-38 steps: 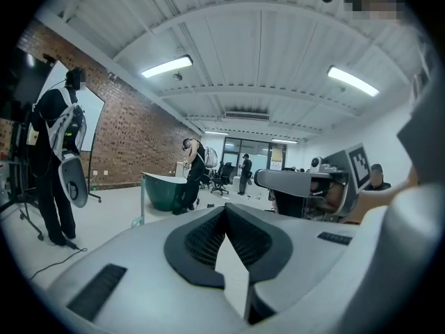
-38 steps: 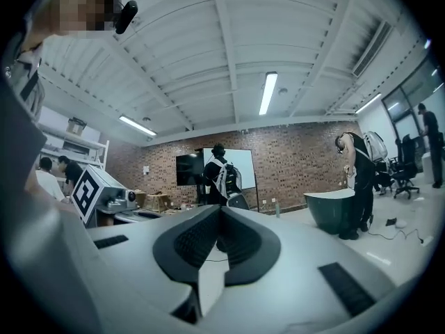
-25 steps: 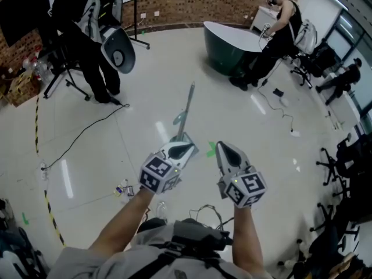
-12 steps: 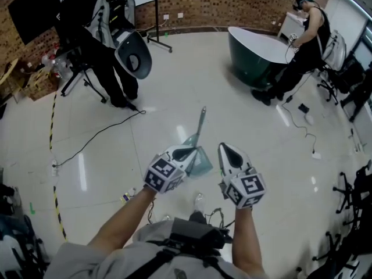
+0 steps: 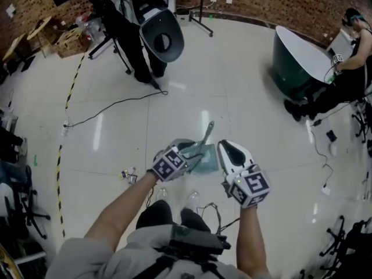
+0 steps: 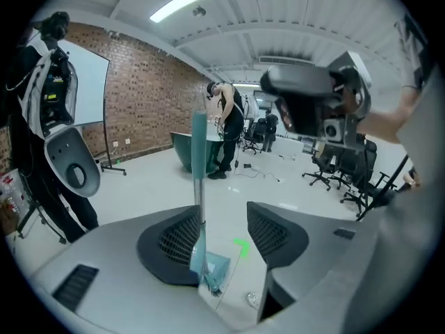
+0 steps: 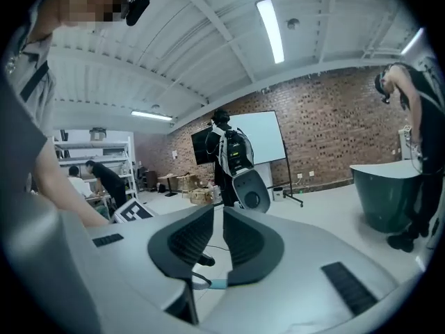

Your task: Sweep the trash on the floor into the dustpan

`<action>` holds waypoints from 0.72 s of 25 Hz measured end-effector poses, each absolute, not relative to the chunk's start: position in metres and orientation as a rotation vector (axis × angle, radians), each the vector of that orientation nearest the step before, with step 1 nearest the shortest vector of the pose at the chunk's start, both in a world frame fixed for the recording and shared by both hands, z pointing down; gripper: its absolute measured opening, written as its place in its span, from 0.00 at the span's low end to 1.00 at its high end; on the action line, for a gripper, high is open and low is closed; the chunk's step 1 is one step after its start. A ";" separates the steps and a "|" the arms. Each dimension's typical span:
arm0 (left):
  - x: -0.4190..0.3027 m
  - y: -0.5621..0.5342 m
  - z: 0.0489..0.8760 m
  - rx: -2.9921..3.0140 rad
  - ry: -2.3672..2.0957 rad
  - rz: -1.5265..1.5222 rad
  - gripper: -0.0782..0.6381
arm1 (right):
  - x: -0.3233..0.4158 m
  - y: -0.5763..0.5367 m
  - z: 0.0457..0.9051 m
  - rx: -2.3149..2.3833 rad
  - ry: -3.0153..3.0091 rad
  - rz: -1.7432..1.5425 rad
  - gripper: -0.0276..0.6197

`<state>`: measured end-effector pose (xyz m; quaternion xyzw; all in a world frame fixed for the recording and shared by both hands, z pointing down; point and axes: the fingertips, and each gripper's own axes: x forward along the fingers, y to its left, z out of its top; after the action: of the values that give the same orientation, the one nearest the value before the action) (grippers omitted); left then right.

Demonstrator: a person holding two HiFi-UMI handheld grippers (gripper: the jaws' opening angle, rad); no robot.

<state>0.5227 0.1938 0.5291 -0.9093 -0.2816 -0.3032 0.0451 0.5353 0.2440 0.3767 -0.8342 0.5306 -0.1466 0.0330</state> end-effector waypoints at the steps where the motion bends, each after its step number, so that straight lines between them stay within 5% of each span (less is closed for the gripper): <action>1: 0.527 0.189 0.544 -2.764 -0.854 -0.963 0.41 | 0.539 0.239 0.382 -2.541 1.650 -0.480 0.15; 9: 0.564 0.177 0.635 -2.636 -0.882 -1.141 0.46 | 0.573 0.223 0.440 -2.486 1.624 -0.659 0.42; 16: 0.578 0.193 0.664 -2.580 -0.976 -1.169 0.46 | 0.594 0.203 0.469 -2.490 1.665 -0.711 0.45; 18: 0.580 0.192 0.666 -2.588 -0.969 -1.175 0.38 | 0.597 0.193 0.476 -2.480 1.706 -0.735 0.45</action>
<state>0.5798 0.1924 0.6661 -0.8598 -0.3219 -0.3903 0.0695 0.5968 0.1926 0.4755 -0.8001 0.5506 -0.2372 0.0216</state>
